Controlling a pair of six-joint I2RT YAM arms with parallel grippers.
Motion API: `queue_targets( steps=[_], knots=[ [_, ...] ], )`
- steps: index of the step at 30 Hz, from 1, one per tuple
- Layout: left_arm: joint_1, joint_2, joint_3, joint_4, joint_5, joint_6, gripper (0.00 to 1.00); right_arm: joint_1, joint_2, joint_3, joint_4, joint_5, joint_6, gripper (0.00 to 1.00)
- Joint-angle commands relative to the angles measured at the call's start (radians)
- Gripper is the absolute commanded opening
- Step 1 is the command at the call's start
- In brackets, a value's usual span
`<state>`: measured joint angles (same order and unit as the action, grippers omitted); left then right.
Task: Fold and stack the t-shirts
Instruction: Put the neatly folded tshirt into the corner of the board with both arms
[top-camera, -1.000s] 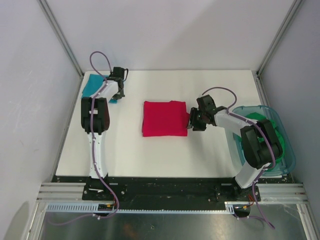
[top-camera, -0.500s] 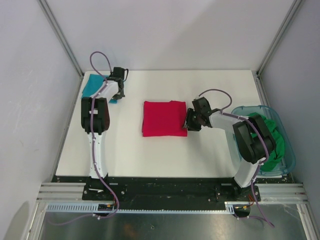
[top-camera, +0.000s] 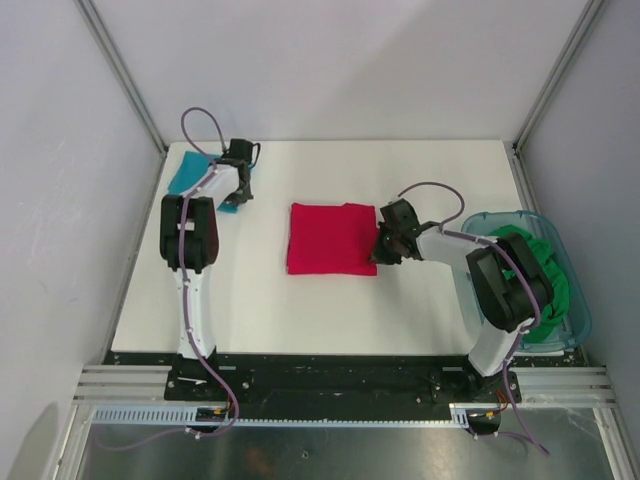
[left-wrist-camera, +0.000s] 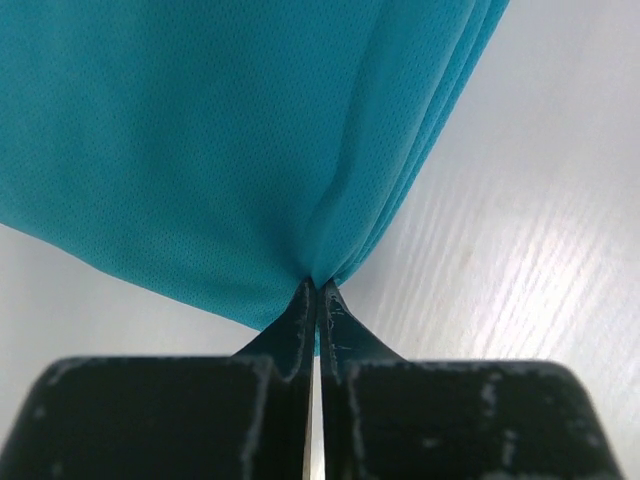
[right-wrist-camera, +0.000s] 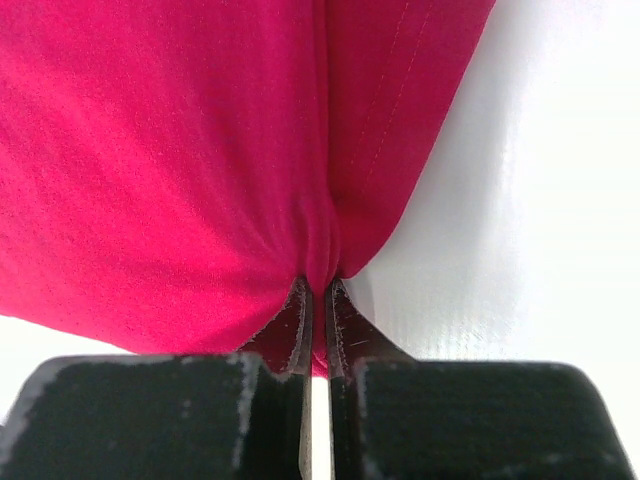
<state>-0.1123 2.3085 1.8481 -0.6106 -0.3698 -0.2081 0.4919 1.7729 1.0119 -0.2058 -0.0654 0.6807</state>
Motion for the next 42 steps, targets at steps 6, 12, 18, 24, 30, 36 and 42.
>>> queue_targets(
  steps=[6, 12, 18, 24, 30, 36, 42],
  knots=[
    [-0.073, -0.155, -0.153, -0.019, 0.065, -0.146, 0.00, -0.043, -0.183, -0.194, -0.118, 0.057, -0.021, 0.00],
    [-0.142, -0.230, -0.242, -0.019, 0.086, -0.225, 0.00, -0.078, -0.311, -0.308, -0.137, 0.065, -0.023, 0.00],
    [-0.214, -0.310, -0.317, -0.019, 0.100, -0.282, 0.00, -0.112, -0.407, -0.352, -0.178, 0.102, -0.043, 0.00],
    [-0.266, -0.354, -0.397, -0.015, 0.119, -0.317, 0.00, -0.125, -0.438, -0.357, -0.183, 0.094, -0.057, 0.05],
    [-0.298, -0.373, -0.432, -0.008, 0.130, -0.328, 0.00, -0.145, -0.477, -0.341, -0.201, 0.080, -0.073, 0.27],
    [-0.322, -0.386, -0.422, -0.001, 0.170, -0.339, 0.00, -0.176, -0.526, -0.296, -0.241, 0.091, -0.095, 0.55],
    [-0.337, -0.361, -0.388, 0.000, 0.201, -0.334, 0.01, -0.221, -0.479, -0.217, -0.196, 0.119, -0.149, 0.61]
  ],
)
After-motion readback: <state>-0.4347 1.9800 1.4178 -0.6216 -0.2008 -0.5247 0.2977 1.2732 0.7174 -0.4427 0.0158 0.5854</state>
